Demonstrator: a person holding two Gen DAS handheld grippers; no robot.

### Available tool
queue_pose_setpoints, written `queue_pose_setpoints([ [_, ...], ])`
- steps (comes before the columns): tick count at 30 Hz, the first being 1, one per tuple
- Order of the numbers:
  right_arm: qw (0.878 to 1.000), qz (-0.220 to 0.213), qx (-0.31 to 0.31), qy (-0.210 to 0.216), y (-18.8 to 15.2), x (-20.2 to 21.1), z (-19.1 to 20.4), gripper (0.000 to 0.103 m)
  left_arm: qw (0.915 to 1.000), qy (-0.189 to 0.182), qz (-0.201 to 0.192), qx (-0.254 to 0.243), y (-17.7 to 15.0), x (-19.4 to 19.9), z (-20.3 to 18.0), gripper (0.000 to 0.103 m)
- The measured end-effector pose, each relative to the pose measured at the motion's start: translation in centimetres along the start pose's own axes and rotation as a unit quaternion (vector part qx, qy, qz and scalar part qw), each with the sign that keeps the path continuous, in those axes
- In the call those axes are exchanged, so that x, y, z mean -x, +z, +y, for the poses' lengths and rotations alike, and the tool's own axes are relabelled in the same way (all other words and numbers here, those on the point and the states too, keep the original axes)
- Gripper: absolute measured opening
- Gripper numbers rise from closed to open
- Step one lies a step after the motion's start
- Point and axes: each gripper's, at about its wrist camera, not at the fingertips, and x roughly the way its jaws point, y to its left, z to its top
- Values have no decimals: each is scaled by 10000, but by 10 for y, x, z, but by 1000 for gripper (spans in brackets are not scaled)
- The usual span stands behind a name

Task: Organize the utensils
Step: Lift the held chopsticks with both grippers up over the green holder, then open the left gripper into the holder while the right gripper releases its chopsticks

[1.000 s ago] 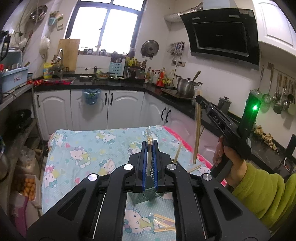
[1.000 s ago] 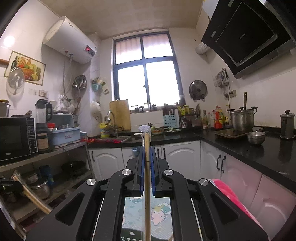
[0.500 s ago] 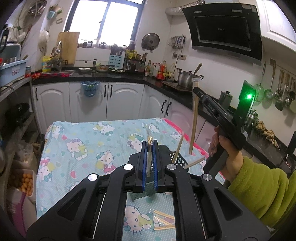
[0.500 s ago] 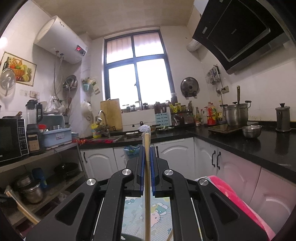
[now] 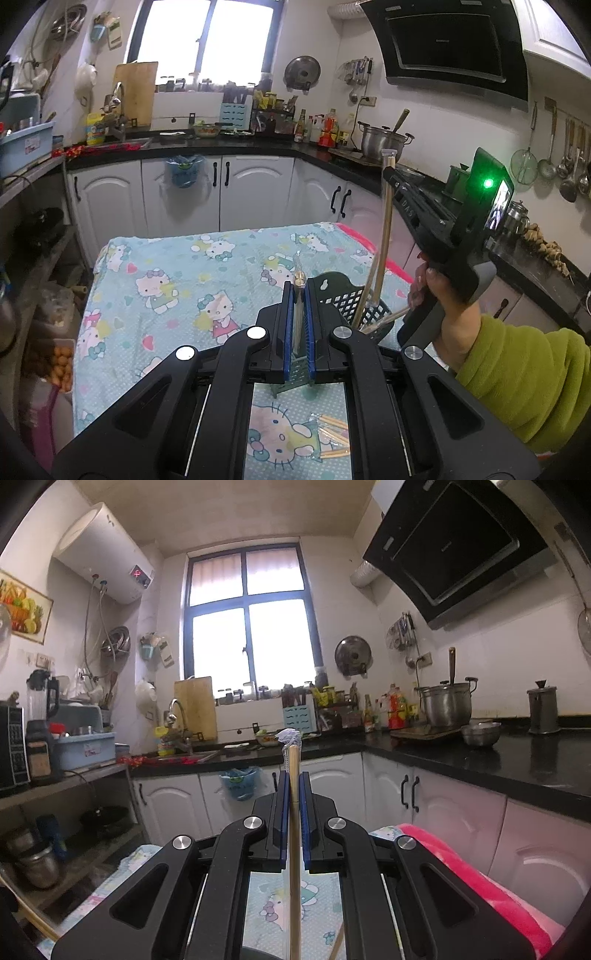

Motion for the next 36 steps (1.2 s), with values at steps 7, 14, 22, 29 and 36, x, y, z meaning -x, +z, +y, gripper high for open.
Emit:
queue_pose_setpoints([
  [7,9994,-99,296,-172,-27,-3,17,6,10000,8,43,82,-6,-11,4,3],
  [14,9994,30,299,-191,-48,-9,17,6,9997,78,129,171,-11,-21,12,3],
  [22,9994,321,71,-119,-65,-6,6,6,9994,87,241,251,-16,-30,15,3],
  [29,9981,562,-112,206,-62,17,-5,6,9989,63,366,295,-20,-37,14,3],
  [36,9931,1092,-180,389,-64,27,-16,7,9982,57,423,432,-24,-41,17,3],
])
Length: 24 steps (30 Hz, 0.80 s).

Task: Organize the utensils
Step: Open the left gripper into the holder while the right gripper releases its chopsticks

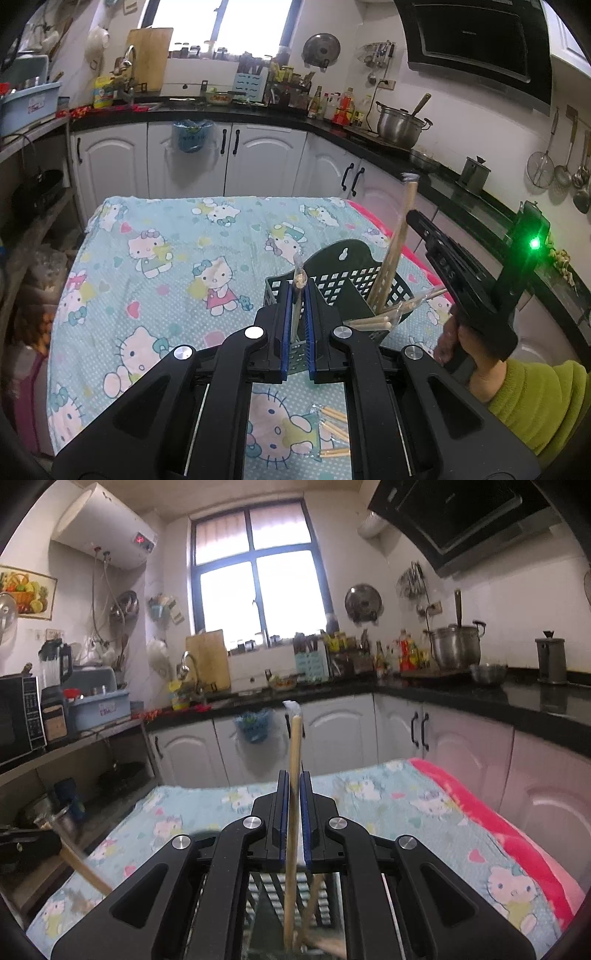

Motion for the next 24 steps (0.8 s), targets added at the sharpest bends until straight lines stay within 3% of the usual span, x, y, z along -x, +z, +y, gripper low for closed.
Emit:
queue_pose_setpoints([
  [9,9982,485,-9,348,-5,18,-5,7,10000,-9,-26,76,-2,2,1,3],
  [16,9967,698,42,407,-7,30,-10,7,9999,-2,-33,123,-4,7,-1,33],
  [18,9960,779,33,442,-6,33,-12,19,9999,15,-40,104,-5,8,-3,37],
  [19,9957,808,5,455,-5,34,-14,33,9999,24,-40,100,-5,9,-3,41],
  [20,9952,846,-60,483,-4,38,-16,39,9999,46,-40,101,-6,10,-3,47],
  [24,9942,932,-122,525,-3,49,-20,40,9998,137,-87,138,-8,18,-2,59],
])
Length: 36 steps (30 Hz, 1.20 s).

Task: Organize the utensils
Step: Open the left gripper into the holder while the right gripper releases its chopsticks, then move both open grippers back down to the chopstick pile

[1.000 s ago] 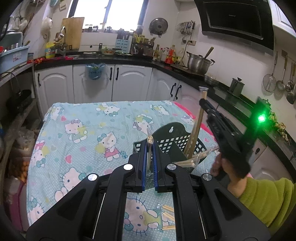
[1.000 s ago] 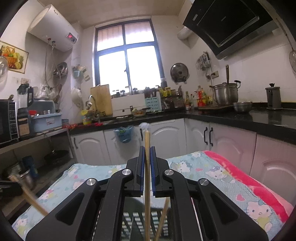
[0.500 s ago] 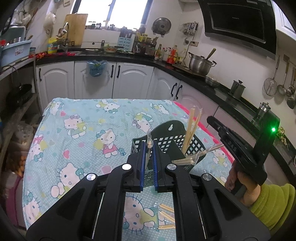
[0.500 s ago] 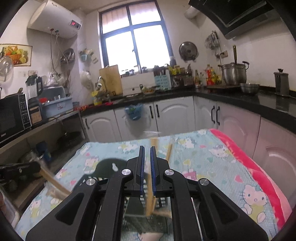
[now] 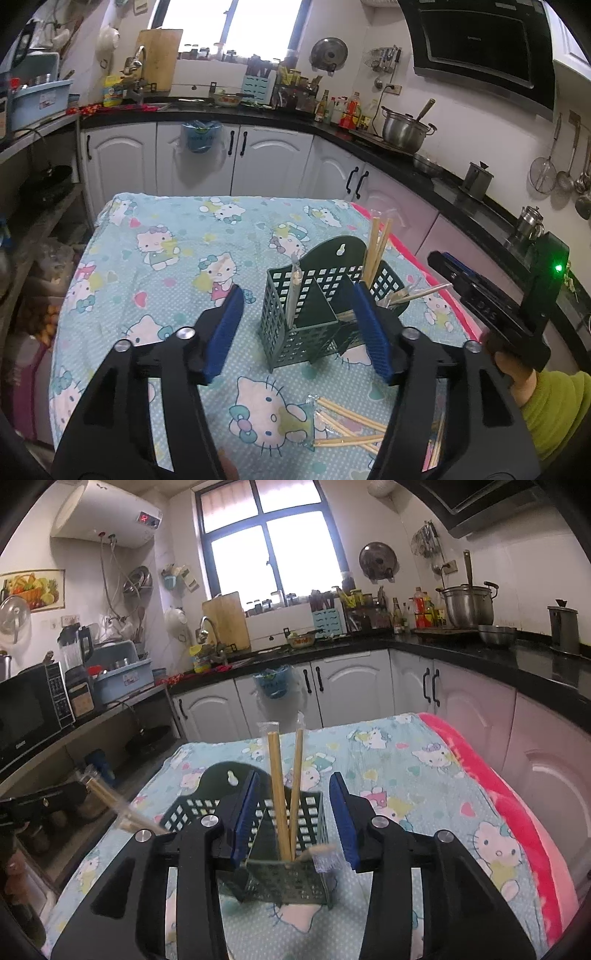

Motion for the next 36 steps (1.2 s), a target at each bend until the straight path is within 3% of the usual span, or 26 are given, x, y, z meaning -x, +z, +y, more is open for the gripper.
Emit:
queue_pose_setpoints([
  [1,10000,21,-17,0,0,3,-1,41,10000,26,-16,28,-1,3,1,65],
  [4,9999,109,-20,15,0,12,-2,42,9999,79,-82,90,-1,12,4,71],
  [5,9999,131,-4,6,0,15,-2,44,9998,132,-109,114,-1,16,5,80],
  [7,9998,172,25,35,0,20,-3,48,9996,186,-132,170,-3,20,8,89],
  [10,9996,232,112,68,-2,28,-2,50,9993,226,-142,274,-8,26,12,92],
  [28,9949,759,571,329,-26,45,13,55,9982,333,148,486,-42,29,19,92],
  [36,9873,1231,854,524,-46,41,21,55,9966,391,412,602,-56,20,25,92],
])
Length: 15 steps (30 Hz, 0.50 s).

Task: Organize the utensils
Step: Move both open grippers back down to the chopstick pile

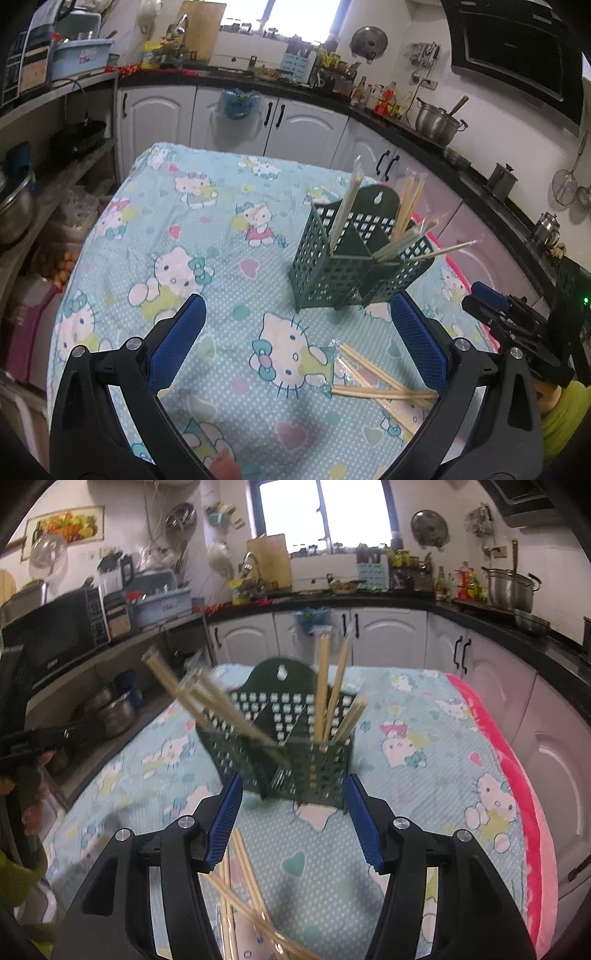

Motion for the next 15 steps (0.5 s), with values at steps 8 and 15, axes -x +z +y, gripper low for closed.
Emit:
queue_pose_setpoints([
  [8,9984,414,362,141,-21,-5,10,55,9995,44,303,26,-18,-12,2,92],
  [15,9941,721,721,362,-38,-10,22,55,9982,-76,595,63,-29,-29,-1,92],
])
